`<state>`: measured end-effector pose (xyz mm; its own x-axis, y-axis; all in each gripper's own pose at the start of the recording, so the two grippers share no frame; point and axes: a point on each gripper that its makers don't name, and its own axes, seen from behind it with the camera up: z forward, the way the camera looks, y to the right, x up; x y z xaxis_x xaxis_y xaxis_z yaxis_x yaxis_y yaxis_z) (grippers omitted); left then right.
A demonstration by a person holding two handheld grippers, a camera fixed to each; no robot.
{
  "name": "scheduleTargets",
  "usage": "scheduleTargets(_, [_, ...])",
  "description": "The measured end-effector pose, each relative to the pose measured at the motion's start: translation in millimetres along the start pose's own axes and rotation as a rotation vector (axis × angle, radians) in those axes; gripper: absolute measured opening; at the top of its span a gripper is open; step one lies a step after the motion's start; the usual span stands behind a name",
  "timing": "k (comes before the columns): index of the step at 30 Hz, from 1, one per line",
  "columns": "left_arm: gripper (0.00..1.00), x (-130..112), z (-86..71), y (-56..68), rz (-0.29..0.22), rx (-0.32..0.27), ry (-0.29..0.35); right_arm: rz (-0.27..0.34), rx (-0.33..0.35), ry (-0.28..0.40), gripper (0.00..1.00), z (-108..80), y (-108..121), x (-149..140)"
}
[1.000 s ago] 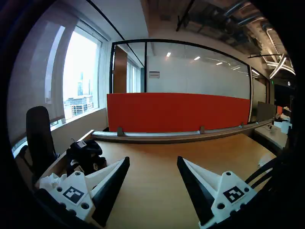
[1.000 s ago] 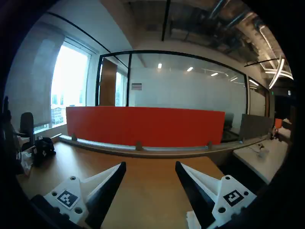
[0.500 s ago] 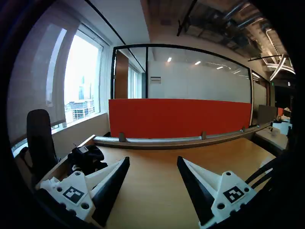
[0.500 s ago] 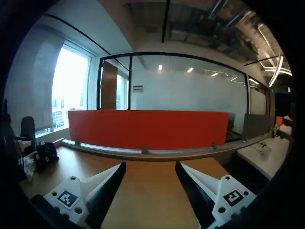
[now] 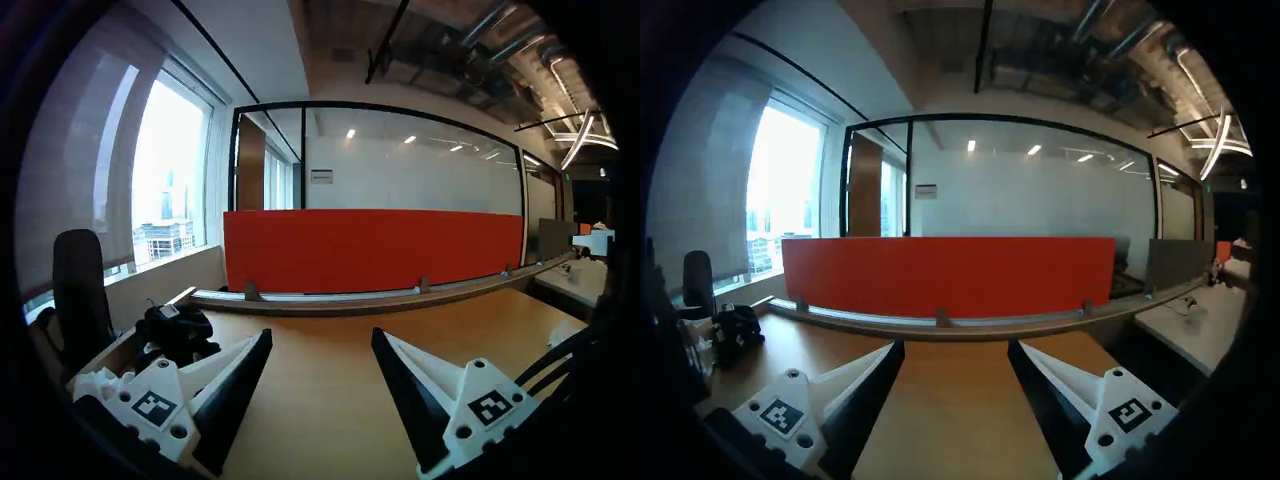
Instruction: Fold towel
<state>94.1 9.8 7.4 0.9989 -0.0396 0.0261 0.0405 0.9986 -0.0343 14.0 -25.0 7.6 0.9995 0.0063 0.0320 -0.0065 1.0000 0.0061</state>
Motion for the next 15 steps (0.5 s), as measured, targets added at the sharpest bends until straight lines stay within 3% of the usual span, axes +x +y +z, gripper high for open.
scheduleTargets(9, [0.92,-20.4,2.9,0.5,0.021,0.009,0.049,-0.027,-0.018,0.009,1.00,-3.0,5.4,-6.8])
scheduleTargets(15, [0.92,-30.3,4.4,5.7,0.019,0.007,0.090,-0.011,-0.011,0.024,1.00,-2.1,-4.8,-11.4])
